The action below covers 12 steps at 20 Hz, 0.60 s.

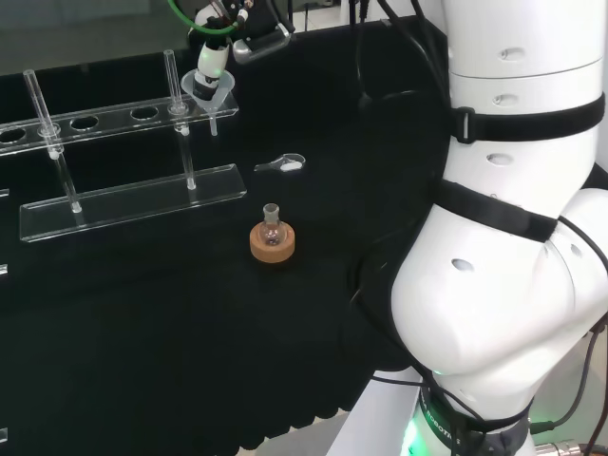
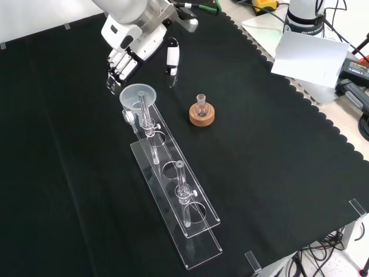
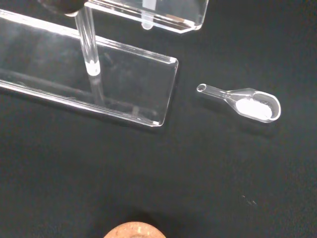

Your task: Pick up the funnel from the transparent funnel stand.

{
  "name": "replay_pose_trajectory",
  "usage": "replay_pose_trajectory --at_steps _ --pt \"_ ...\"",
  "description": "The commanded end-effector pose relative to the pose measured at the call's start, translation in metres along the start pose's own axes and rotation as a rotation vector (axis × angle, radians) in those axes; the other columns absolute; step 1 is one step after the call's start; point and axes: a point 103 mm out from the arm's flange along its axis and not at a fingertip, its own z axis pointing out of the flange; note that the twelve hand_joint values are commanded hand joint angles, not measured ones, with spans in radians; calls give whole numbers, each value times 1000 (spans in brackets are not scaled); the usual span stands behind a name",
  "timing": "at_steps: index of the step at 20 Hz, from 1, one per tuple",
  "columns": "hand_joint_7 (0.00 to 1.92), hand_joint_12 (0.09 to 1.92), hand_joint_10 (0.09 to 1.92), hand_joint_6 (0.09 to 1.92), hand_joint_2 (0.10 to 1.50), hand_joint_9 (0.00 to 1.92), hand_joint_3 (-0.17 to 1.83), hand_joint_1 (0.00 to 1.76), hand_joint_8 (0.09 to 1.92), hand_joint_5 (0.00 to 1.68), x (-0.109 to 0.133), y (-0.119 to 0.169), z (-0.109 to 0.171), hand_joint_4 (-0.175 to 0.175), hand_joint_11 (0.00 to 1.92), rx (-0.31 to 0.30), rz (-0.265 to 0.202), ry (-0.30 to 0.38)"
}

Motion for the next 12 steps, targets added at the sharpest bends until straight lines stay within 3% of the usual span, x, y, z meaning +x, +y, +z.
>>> replay_pose_trajectory --at_steps 1,6,12 --pt "0 1573 597 87 866 0 -175 742 87 13 9 3 1 95 129 3 -17 -18" --pt "0 1572 548 87 835 0 -175 806 87 100 14 4 -1 108 154 -30 1 -38" --pt "36 1570 747 87 834 0 -175 818 87 216 14 11 0 93 184 -20 4 -34"
